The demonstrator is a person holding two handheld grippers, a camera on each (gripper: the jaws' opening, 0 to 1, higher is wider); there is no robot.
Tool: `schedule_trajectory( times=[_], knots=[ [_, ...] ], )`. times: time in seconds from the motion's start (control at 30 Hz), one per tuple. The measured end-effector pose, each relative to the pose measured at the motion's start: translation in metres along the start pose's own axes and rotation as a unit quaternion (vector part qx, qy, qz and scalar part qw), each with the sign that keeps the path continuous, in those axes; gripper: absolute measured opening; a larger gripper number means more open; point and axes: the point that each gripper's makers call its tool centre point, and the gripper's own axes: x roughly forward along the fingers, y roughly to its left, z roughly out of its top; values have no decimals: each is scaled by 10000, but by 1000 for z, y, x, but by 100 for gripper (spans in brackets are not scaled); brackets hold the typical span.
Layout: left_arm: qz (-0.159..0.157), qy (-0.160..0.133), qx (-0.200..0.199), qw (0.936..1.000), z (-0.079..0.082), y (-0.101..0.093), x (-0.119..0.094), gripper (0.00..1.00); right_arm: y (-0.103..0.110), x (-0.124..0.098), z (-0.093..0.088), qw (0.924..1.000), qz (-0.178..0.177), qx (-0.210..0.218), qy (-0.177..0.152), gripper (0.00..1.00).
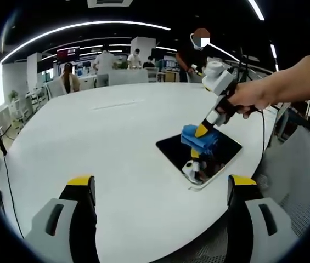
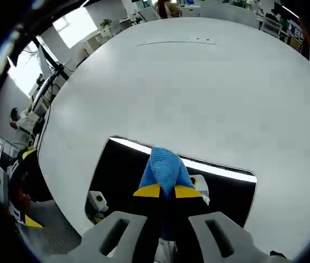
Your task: Wipe the mirror surface with the cleaning cloth until all visible marks leave the cleaned area.
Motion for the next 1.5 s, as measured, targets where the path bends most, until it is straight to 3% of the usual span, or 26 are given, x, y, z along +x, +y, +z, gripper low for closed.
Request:
schedule_trajectory(
  times=[0.47, 0.8, 1.13, 1.5],
  knots=[
    [-15, 25, -10, 10000, -1, 0, 1, 99, -11, 10, 22, 9996, -46, 260, -89, 1],
    [10, -66, -109, 9999, 2, 2, 0, 99, -9, 8, 23, 9997, -68, 119, -189, 1],
    [19, -27, -96, 9999, 1, 1, 0, 99, -12, 11, 26, 9995, 91, 248, -153, 1],
    [33, 35, -98, 9999, 0, 0, 0, 99, -22, -3, 17, 9995, 70, 265, -132, 1]
  ],
)
